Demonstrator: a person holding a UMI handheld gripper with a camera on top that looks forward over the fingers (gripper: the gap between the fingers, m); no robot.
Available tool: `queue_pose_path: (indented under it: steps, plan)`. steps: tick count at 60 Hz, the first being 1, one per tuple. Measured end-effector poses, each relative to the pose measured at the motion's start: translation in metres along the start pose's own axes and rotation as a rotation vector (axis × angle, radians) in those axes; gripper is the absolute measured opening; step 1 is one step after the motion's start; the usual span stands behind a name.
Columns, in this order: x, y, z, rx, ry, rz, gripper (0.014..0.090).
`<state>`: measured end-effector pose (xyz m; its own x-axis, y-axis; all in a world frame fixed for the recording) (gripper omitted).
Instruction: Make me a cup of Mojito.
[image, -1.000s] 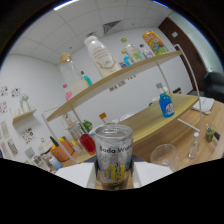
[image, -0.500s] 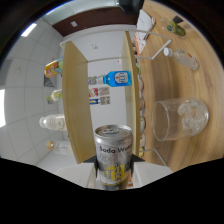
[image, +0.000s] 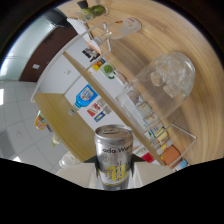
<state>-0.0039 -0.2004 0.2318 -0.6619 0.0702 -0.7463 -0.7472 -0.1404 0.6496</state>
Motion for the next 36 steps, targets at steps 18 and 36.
queue_pose_path:
  steps: [18,36]
  plan:
    - [-0.021,0.03,-0.001,-0.032,0.079,-0.586,0.0503]
    - [-0.028,0.071,0.008,-0.05,0.109,-1.681,0.0502]
